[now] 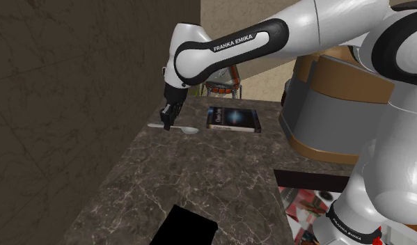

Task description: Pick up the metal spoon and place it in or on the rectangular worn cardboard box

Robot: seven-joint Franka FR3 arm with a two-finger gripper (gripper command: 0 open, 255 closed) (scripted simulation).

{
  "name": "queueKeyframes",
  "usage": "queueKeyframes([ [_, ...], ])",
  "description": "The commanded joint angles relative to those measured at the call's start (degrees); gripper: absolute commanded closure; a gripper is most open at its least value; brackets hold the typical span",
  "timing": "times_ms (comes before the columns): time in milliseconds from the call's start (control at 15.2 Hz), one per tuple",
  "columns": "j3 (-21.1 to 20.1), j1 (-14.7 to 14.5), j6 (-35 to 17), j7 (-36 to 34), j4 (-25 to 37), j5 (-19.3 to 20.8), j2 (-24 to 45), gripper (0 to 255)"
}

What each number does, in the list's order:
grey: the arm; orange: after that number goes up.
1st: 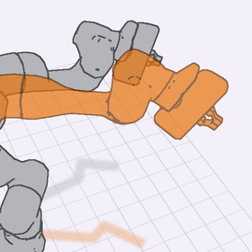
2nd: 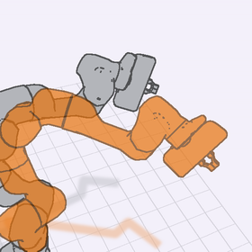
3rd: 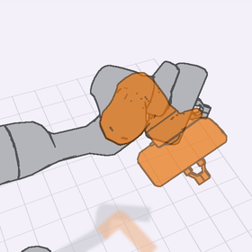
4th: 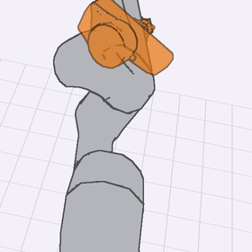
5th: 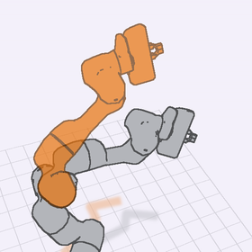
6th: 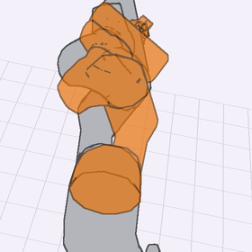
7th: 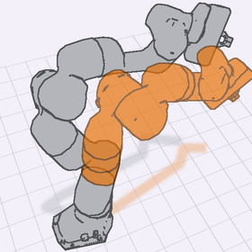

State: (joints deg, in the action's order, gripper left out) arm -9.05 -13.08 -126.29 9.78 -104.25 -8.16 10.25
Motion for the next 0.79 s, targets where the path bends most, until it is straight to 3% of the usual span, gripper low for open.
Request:
queueKeyframes([
  [0, 0.01, 0.02, 1.4, -0.19, 1.01, 0.07, -0.38, 255],
  [462, 0.06, 0.07, 6.17, -0.83, 4.86, 0.29, -1.34, 255],
  [726, -1.66, -2.08, 4.17, -4.64, -1.94, 0.29, -6.73, 255],
])
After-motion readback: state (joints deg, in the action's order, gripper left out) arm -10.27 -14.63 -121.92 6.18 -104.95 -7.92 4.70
